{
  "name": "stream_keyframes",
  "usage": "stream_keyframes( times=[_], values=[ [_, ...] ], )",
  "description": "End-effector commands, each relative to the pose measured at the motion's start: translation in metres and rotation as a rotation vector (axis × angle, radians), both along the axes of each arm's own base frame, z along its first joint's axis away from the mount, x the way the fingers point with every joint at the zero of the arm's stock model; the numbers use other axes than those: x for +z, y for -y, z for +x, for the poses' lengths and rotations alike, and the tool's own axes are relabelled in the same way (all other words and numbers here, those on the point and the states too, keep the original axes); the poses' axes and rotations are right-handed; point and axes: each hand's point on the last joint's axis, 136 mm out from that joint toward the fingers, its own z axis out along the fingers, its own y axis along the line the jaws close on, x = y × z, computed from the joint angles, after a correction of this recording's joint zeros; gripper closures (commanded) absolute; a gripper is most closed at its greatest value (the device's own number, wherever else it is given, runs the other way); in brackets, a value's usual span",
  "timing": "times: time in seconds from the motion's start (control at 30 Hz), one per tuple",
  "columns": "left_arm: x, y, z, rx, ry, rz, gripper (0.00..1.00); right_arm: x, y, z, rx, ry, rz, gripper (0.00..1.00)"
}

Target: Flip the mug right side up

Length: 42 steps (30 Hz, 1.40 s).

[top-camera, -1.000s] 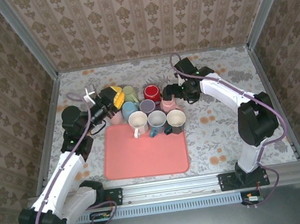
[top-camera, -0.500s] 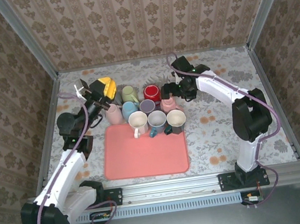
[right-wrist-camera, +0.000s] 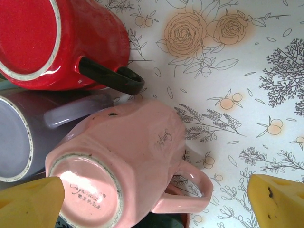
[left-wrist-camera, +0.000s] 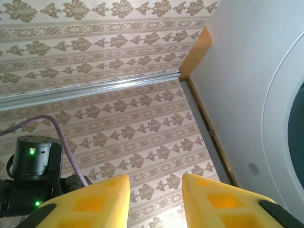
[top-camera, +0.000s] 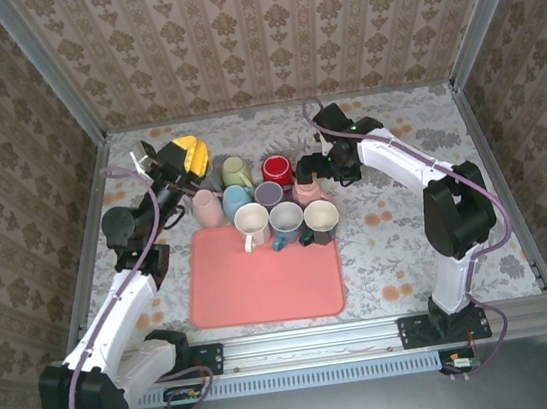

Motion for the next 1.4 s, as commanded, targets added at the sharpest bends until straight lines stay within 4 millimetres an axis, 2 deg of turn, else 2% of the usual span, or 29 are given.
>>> stream_keyframes(
  times=[0.0,0.2,0.33,0.5,0.67,0.8,1.0,1.1,1.2,1.27,1.37],
  values=[
    [0.021,-0.006,-0.008,0.001,0.062,-0.039,0.61,-0.002,-0.003,0.002,0.032,-0.010,-0.034,0.00],
    [0.024,-0.008,-0.006,0.015,0.074,-0.049,0.62,-0.003,-0.011,0.006,0.056,-0.004,-0.043,0.00],
    [0.025,-0.009,-0.004,0.025,0.078,-0.063,0.69,-0.001,-0.019,0.007,0.075,-0.002,-0.034,0.00],
    [0.026,-0.011,-0.002,0.037,0.084,-0.080,0.72,-0.010,-0.025,0.007,0.085,-0.027,-0.035,0.00],
    [0.020,-0.007,-0.001,0.024,0.064,-0.052,0.71,-0.014,-0.029,0.004,0.110,-0.037,-0.061,0.00],
    [0.021,-0.003,0.002,0.001,0.056,-0.045,0.67,-0.022,-0.030,0.002,0.119,-0.054,-0.078,0.00],
    [0.026,-0.007,0.002,0.022,0.081,-0.065,0.66,-0.037,-0.023,0.002,0.120,-0.065,-0.151,0.00],
    [0.022,-0.008,0.003,0.023,0.065,-0.057,0.55,-0.046,-0.021,0.002,0.114,-0.083,-0.168,0.06],
    [0.010,-0.005,0.007,0.010,0.027,-0.013,0.45,-0.051,-0.017,0.005,0.094,-0.084,-0.169,0.17],
    [0.003,0.000,0.009,-0.007,0.001,0.024,0.42,-0.051,-0.016,0.007,0.086,-0.084,-0.167,0.21],
    [0.005,0.005,0.009,-0.023,0.011,0.070,0.37,-0.050,-0.012,0.010,0.084,-0.081,-0.178,0.34]
  ],
)
